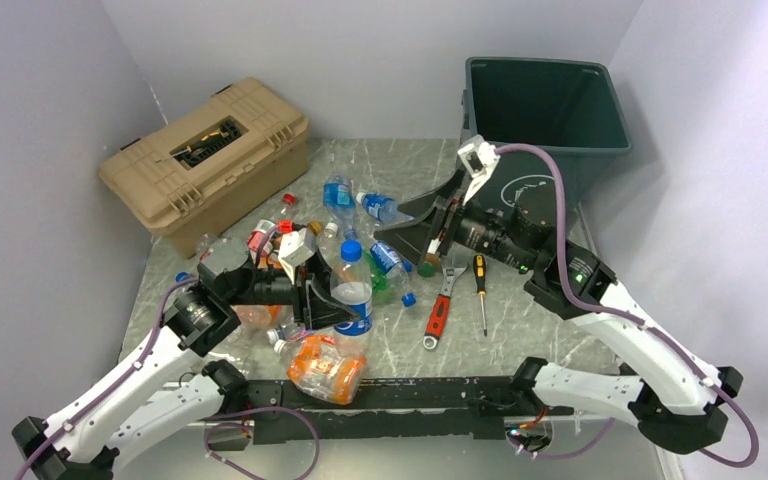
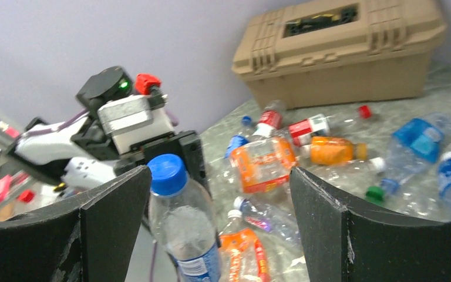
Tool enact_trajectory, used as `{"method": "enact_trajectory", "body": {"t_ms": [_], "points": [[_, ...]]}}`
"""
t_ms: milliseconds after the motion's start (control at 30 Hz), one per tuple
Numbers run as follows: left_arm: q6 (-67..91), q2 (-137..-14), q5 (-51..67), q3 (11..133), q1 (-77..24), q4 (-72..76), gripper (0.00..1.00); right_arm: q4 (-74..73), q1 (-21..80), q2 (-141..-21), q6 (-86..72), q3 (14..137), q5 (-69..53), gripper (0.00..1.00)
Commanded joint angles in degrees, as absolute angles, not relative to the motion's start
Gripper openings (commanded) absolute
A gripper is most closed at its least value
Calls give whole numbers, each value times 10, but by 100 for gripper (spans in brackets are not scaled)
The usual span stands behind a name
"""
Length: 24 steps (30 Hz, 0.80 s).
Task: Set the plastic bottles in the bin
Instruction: Pick up the plastic bottle at the center of the board.
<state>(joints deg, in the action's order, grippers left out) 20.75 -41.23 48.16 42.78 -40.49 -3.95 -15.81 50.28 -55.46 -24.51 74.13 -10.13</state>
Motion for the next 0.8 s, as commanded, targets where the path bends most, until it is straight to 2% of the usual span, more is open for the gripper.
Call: {"method": "enact_trajectory", "body": {"t_ms": [0, 100, 333, 600, 667, 767], "points": [[194, -408, 493, 455, -409, -27, 0, -91, 500, -562, -284, 728, -208, 91], [192, -406, 487, 454, -410, -30, 0, -59, 500, -572, -297, 722, -237, 90], [192, -406, 484, 454, -410, -30, 0, -55, 500, -616, -311, 733, -257, 80], [193, -410, 486, 454, -411, -27, 0, -38, 500, -626, -319, 726, -265, 62], [193, -412, 484, 454, -411, -28, 0, -32, 500, -629, -321, 726, -277, 62], [192, -411, 480, 455, -411, -31, 0, -28, 501, -637, -319, 727, -310, 72]]}}
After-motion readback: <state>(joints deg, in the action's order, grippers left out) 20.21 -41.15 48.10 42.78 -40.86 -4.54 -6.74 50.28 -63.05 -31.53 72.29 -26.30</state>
